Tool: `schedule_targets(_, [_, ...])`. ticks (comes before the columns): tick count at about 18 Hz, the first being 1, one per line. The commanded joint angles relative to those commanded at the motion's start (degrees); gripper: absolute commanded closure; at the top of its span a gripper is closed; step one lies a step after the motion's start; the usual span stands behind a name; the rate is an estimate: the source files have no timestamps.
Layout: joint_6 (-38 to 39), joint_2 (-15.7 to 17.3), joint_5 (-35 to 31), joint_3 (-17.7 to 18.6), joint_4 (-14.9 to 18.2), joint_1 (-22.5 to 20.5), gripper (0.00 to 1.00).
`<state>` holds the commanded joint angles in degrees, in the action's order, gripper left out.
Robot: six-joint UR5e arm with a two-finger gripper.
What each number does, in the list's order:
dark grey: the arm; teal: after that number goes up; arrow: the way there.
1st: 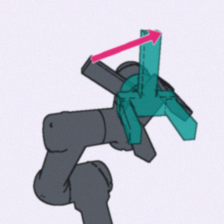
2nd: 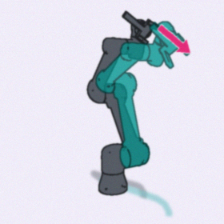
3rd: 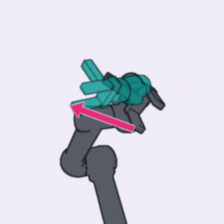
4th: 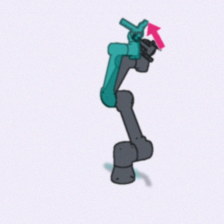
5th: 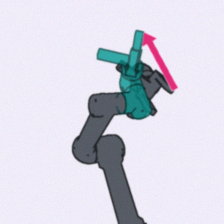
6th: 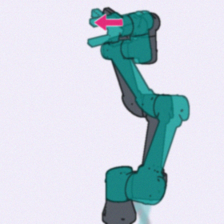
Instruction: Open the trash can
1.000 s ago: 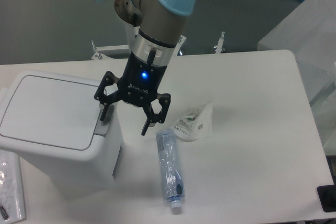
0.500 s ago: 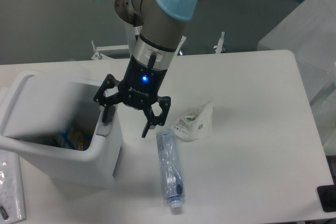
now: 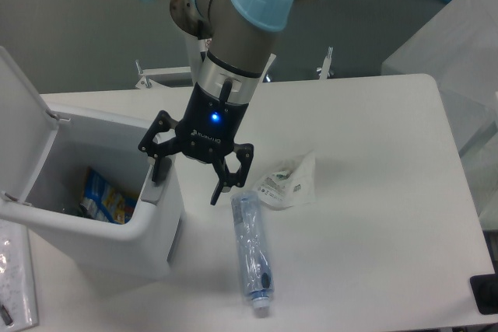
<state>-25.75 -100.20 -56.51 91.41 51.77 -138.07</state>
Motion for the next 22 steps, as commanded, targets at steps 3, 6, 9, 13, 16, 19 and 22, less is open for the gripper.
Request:
schedule_targets(3, [0.00,0.00,0.00,-0.97,-1.58,-1.40,0.00])
schedule_targets(6, [-0.17,-0.09,-0.09,-1.67,-1.67,-4.65,0.00])
schedule_targets(9, [-2.01,-0.17,-0.26,-0.97,-1.85,-9.74,0.00])
schedule_targets(13, [-8.24,-3.85,-3.85,0.26,-1.85,-16.07,0.00])
schedule_targets(16, [-15.27,-7.46,-10.17,0.53,-1.85,-17.49,0.00])
schedule_targets(19, [-23.17,-8.35,-14.32,1.05,-1.50,-17.49,0.00])
schedule_targets(22, [-35.82,-8.26,-15.81,3.33,-1.41,-17.49,0.00])
